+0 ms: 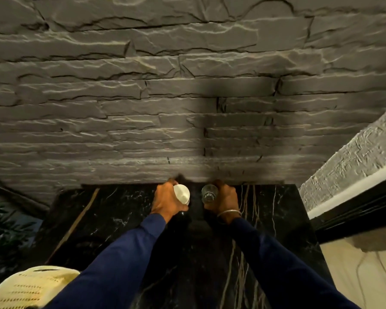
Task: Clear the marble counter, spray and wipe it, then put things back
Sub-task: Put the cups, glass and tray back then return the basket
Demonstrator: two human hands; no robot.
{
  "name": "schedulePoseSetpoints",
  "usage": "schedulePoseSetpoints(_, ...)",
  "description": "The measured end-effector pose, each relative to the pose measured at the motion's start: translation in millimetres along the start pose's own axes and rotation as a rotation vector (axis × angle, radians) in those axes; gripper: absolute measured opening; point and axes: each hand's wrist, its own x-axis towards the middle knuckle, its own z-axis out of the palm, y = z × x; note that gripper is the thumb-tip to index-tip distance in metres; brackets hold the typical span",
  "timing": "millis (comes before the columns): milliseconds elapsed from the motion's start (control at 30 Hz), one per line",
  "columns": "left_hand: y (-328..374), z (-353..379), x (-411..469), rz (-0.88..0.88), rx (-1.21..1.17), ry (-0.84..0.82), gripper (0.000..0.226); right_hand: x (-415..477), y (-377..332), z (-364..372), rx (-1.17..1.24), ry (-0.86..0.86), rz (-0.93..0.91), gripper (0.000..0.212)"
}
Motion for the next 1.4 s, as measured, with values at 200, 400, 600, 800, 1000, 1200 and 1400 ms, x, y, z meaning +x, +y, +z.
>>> schedulePoseSetpoints(200,-3,5,5,0.022,0.04,-0.026,0.074,4,10,7,0.022,-0.016,-0.002,0.046)
schedulePoseSetpoints(400,-8,12,15,0.087,0.126,-0.072,0.075,6,14,11,0.027,-0.036,0.0,0.053)
schedulePoseSetpoints(600,-5,13,12,0.137,0.164,-0.073,0.075,7,16,14,0.008,-0.042,-0.023,0.058)
schedulePoseSetpoints(800,1,-2,0,0.215,0.179,-0.068,0.117,-14,25,15,0.053,0.111,-0.06,0.067)
schedulePoseSetpoints(1000,-25,-58,-38,0.271,0.053,0.072,0.077,-63,-22,-11,0.126,0.36,-0.27,0.032)
schedulePoseSetpoints(1200,-100,-161,-134,0.235,-0.05,0.4,0.045,-150,-121,-26,0.344,0.22,-0.559,0.022)
schedulePoseSetpoints(1400,-207,-260,-291,0.156,-0.134,0.605,0.034,-300,-241,19,0.384,-0.1,-0.865,0.024)
